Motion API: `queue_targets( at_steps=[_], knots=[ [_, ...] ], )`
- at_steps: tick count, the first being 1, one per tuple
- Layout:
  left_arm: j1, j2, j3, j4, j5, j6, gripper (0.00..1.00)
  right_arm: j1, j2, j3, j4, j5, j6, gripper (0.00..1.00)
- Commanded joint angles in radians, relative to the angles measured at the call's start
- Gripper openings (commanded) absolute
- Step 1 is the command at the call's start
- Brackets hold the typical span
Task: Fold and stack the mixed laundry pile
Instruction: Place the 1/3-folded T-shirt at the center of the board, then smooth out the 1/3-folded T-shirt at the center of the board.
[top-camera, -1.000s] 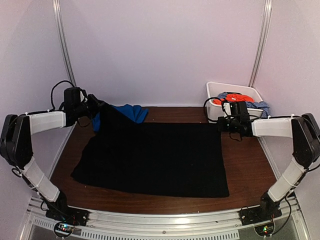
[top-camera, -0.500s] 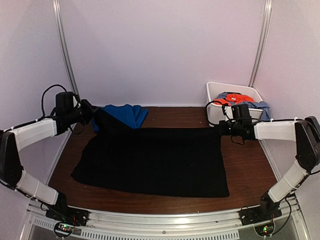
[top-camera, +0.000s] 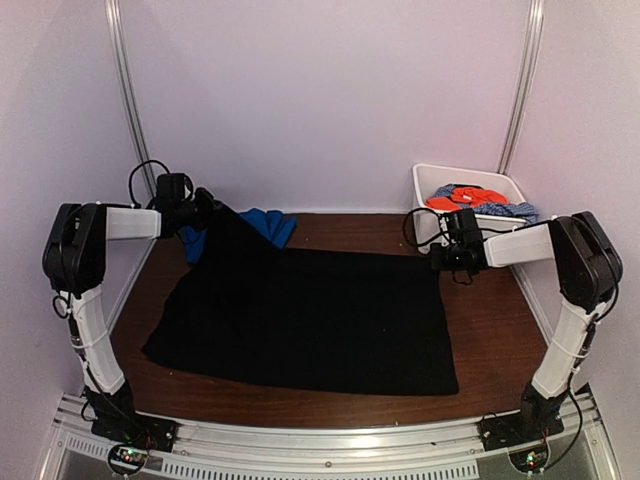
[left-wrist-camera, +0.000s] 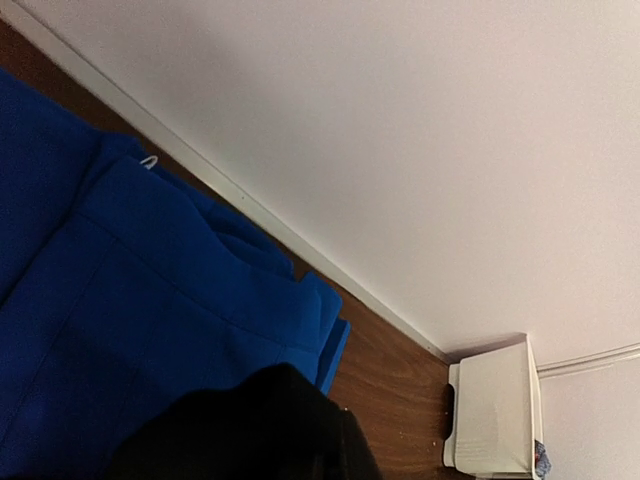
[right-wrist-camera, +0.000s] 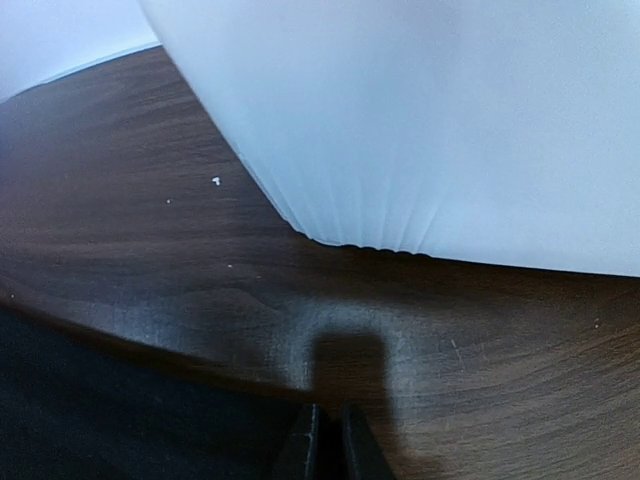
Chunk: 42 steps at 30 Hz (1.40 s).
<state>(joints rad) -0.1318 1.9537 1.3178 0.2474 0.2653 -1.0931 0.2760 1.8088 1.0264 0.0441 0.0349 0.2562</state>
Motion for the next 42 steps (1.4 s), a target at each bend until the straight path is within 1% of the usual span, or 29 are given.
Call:
queue_targets(
  at_steps=[1, 3, 5, 6, 7, 9, 10, 12, 14, 16, 19, 22, 26, 29, 31, 33, 38, 42],
  knots=[
    [0.006, 0.108, 0.117, 0.055, 0.034, 0.039, 0.29, -0.017, 0.019, 0.054, -0.065, 0.042, 0.020, 0.25],
    [0.010, 0.128, 0.142, 0.033, 0.025, 0.058, 0.49, -0.017, -0.010, 0.056, -0.082, 0.005, 0.019, 0.42],
    [0.017, 0.115, 0.156, -0.025, -0.003, 0.091, 0.74, -0.016, -0.059, 0.049, -0.095, -0.029, 0.017, 0.55],
    [0.019, 0.103, 0.167, -0.064, -0.031, 0.118, 0.83, -0.015, -0.086, 0.048, -0.109, -0.047, 0.016, 0.59],
    [0.022, 0.085, 0.180, -0.110, -0.054, 0.149, 0.85, -0.013, -0.114, 0.045, -0.115, -0.074, 0.015, 0.62],
    [0.032, 0.035, 0.185, -0.172, -0.087, 0.189, 0.85, -0.005, -0.163, 0.039, -0.114, -0.128, 0.007, 0.64],
    [0.036, -0.020, 0.156, -0.199, -0.106, 0.203, 0.85, 0.003, -0.186, 0.037, -0.108, -0.161, 0.003, 0.64],
    [0.038, -0.126, 0.064, -0.227, -0.150, 0.223, 0.84, 0.030, -0.196, 0.044, -0.095, -0.238, -0.006, 0.63],
    [0.038, -0.246, -0.070, -0.231, -0.157, 0.212, 0.82, 0.064, -0.173, 0.075, -0.084, -0.328, -0.006, 0.61],
    [0.038, -0.376, -0.231, -0.220, -0.147, 0.201, 0.80, 0.111, -0.124, 0.119, -0.070, -0.398, 0.004, 0.58],
    [0.038, -0.536, -0.453, -0.173, -0.071, 0.150, 0.75, 0.197, -0.010, 0.218, -0.064, -0.483, 0.007, 0.54],
    [0.020, -0.659, -0.609, -0.188, -0.025, 0.111, 0.74, 0.285, 0.121, 0.347, -0.081, -0.550, -0.002, 0.51],
    [-0.008, -0.782, -0.760, -0.174, 0.022, 0.043, 0.74, 0.375, 0.278, 0.534, -0.100, -0.637, -0.010, 0.47],
    [-0.036, -0.835, -0.832, -0.158, 0.041, -0.006, 0.74, 0.422, 0.380, 0.648, -0.125, -0.672, 0.000, 0.46],
    [-0.055, -0.853, -0.870, -0.143, 0.037, -0.030, 0.77, 0.443, 0.431, 0.701, -0.128, -0.688, 0.024, 0.45],
    [-0.067, -0.846, -0.916, -0.077, 0.052, -0.064, 0.79, 0.462, 0.479, 0.746, -0.127, -0.699, 0.046, 0.45],
    [-0.095, -0.742, -0.950, 0.075, 0.088, -0.125, 0.80, 0.502, 0.578, 0.856, -0.146, -0.704, 0.100, 0.45],
    [-0.121, -0.666, -0.945, 0.175, 0.095, -0.152, 0.80, 0.529, 0.637, 0.916, -0.133, -0.705, 0.149, 0.46]
  ],
)
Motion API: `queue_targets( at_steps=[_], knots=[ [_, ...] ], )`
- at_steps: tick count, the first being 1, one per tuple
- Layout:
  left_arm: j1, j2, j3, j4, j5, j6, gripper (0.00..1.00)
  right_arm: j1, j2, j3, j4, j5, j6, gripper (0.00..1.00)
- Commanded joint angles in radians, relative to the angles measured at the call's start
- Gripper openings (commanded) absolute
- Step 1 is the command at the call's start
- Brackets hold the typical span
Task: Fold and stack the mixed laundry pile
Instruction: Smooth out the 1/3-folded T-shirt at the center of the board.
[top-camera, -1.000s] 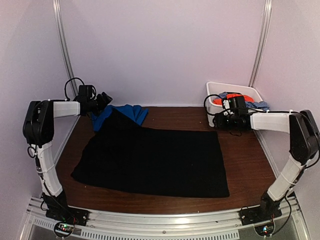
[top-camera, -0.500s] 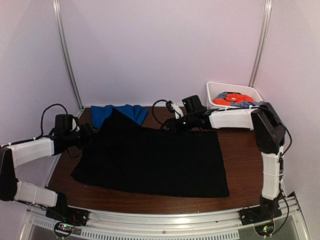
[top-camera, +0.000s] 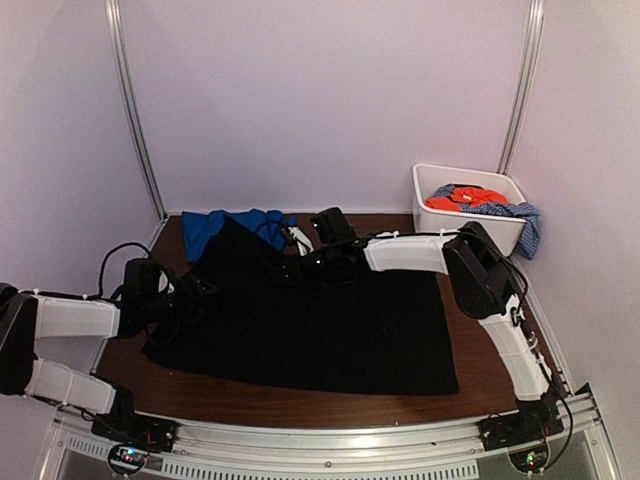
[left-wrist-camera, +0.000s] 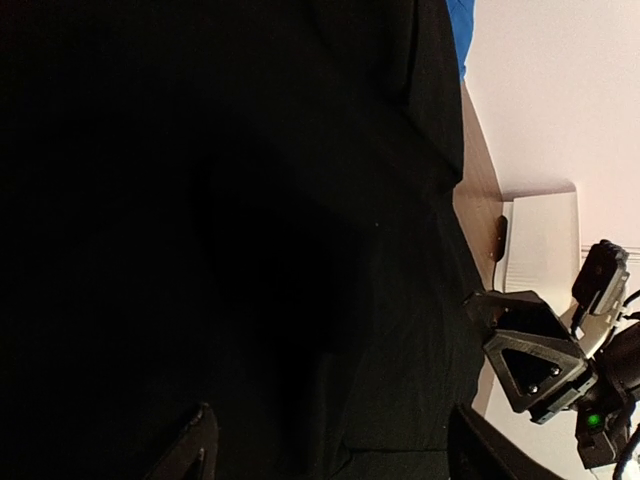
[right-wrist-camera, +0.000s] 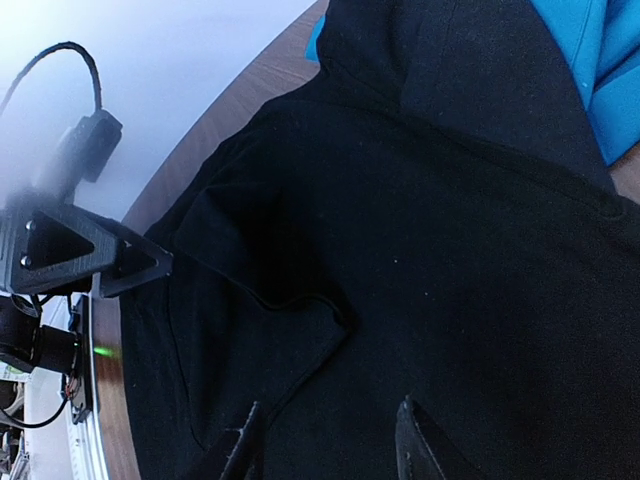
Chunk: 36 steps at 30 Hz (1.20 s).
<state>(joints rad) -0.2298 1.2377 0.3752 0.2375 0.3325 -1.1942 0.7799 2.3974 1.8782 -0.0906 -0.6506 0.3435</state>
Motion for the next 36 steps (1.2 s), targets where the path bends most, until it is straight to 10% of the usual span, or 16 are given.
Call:
queue_targets(
  at_steps=[1, 22, 32, 36],
  knots=[
    [-0.025, 0.064, 0.002, 0.203, 0.027, -0.054, 0.80, 0.031, 0.065, 0.080, 0.004, -0.017, 0.072, 0.46],
    [-0.039, 0.288, 0.058, 0.381, 0.025, -0.079, 0.81, 0.088, 0.258, 0.289, -0.070, 0.040, 0.141, 0.43],
    [-0.039, 0.382, 0.106, 0.451, 0.015, -0.095, 0.81, 0.084, 0.261, 0.297, -0.065, 0.068, 0.145, 0.00],
    [-0.027, 0.387, 0.144, 0.436, -0.011, -0.075, 0.80, 0.084, 0.179, 0.182, 0.004, 0.114, 0.138, 0.00]
  ],
)
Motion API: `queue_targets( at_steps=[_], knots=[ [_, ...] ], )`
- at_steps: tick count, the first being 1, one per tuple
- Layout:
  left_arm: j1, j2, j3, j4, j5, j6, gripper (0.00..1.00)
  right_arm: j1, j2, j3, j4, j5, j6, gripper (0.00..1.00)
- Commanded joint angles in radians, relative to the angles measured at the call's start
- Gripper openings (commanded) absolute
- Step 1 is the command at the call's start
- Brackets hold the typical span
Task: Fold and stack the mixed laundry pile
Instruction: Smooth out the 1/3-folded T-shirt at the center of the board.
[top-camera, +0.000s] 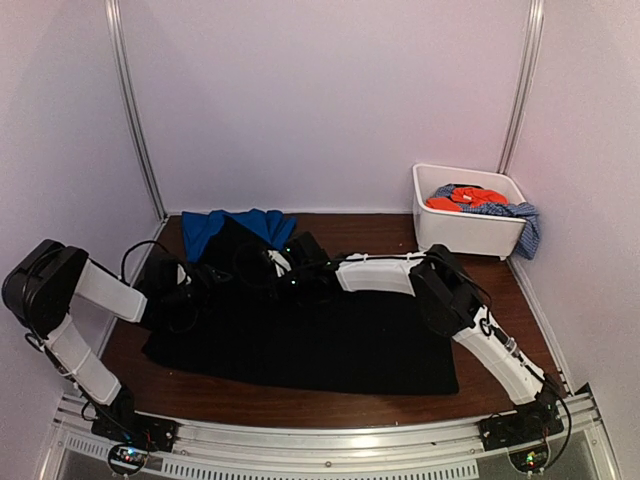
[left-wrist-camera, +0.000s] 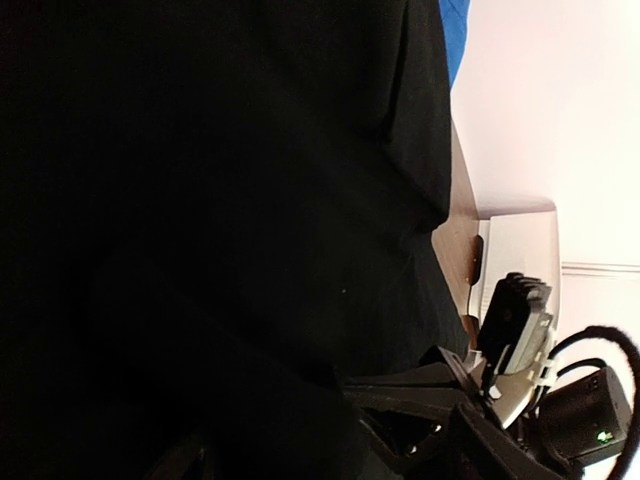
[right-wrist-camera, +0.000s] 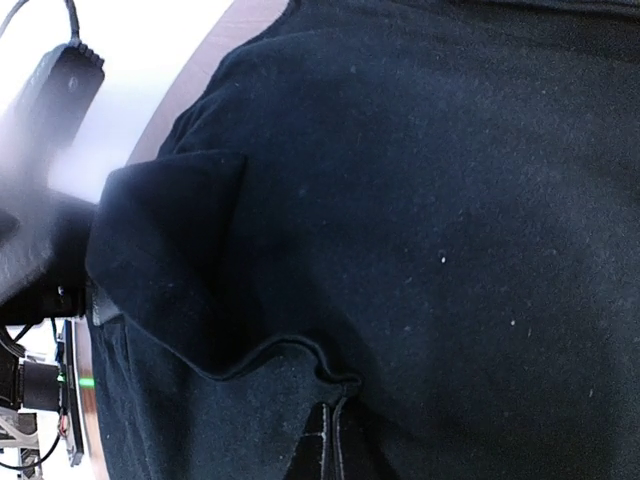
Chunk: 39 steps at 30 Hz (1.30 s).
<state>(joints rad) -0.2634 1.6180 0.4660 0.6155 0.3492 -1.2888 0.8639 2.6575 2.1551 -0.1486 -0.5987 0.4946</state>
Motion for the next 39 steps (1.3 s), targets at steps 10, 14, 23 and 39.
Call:
queue_targets(
  at_steps=[10, 14, 23, 39],
  knots=[
    [0.061, 0.013, 0.214, -0.129, -0.104, 0.152, 0.80, -0.002, -0.177, -0.256, 0.146, 0.136, -0.014, 0.00],
    [0.079, 0.048, 0.283, -0.185, -0.125, 0.208, 0.80, -0.004, -0.212, -0.306, 0.188, 0.188, -0.015, 0.00],
    [0.134, 0.031, 0.286, -0.218, -0.155, 0.255, 0.80, -0.012, -0.302, -0.427, 0.277, 0.277, -0.027, 0.00],
    [0.010, -0.043, 0.126, -0.216, -0.117, 0.175, 0.83, -0.019, -0.265, -0.413, 0.207, 0.282, 0.003, 0.00]
  ],
)
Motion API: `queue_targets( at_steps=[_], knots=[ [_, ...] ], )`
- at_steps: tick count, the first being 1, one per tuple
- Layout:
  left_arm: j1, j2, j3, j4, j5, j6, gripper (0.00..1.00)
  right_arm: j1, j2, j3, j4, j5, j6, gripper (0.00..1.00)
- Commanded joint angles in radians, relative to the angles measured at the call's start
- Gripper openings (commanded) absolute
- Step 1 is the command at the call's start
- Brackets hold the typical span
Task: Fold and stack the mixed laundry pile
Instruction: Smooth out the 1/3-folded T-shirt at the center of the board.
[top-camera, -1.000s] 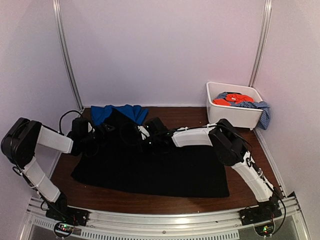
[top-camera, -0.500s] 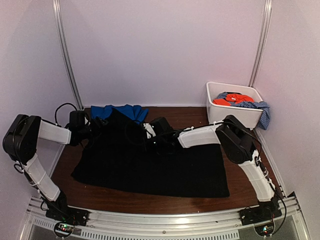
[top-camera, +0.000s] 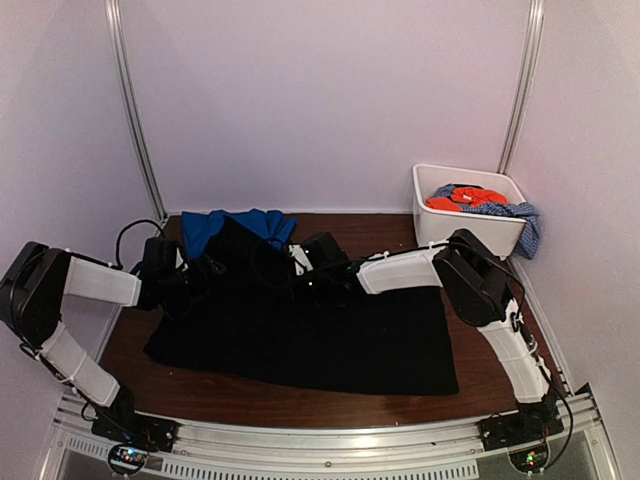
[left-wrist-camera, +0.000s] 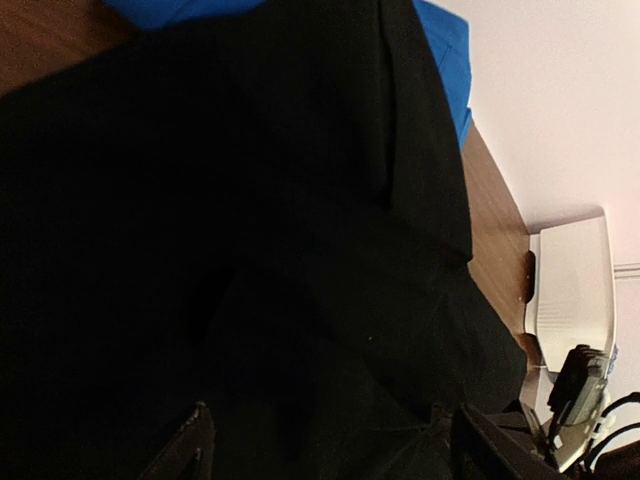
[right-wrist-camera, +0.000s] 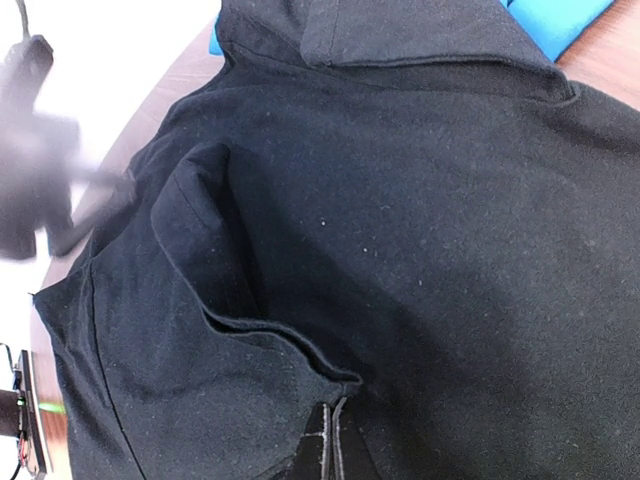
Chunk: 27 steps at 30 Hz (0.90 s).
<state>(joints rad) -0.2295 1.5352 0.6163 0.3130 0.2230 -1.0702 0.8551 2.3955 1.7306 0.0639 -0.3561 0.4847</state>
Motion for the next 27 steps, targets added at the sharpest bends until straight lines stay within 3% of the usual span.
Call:
queue_targets(
  at_steps=[1, 14, 22, 25, 27],
  knots=[
    [-0.030, 0.053, -0.018, 0.100, 0.013, -0.048, 0.83, -0.009, -0.004, 0.008, -0.003, 0.035, 0.014, 0.00],
    [-0.041, 0.289, 0.160, 0.245, 0.050, -0.091, 0.80, -0.007, -0.005, -0.026, 0.011, 0.005, 0.022, 0.00],
    [-0.041, 0.319, 0.328, 0.150, 0.009, -0.023, 0.78, -0.010, -0.039, -0.062, 0.011, 0.050, 0.015, 0.00],
    [-0.037, 0.321, 0.391, 0.072, -0.021, 0.031, 0.78, -0.020, -0.064, -0.075, 0.008, 0.052, 0.008, 0.05],
    [-0.026, 0.316, 0.412, 0.057, -0.025, 0.055, 0.78, -0.039, -0.094, -0.095, 0.004, 0.040, 0.008, 0.16]
  ],
)
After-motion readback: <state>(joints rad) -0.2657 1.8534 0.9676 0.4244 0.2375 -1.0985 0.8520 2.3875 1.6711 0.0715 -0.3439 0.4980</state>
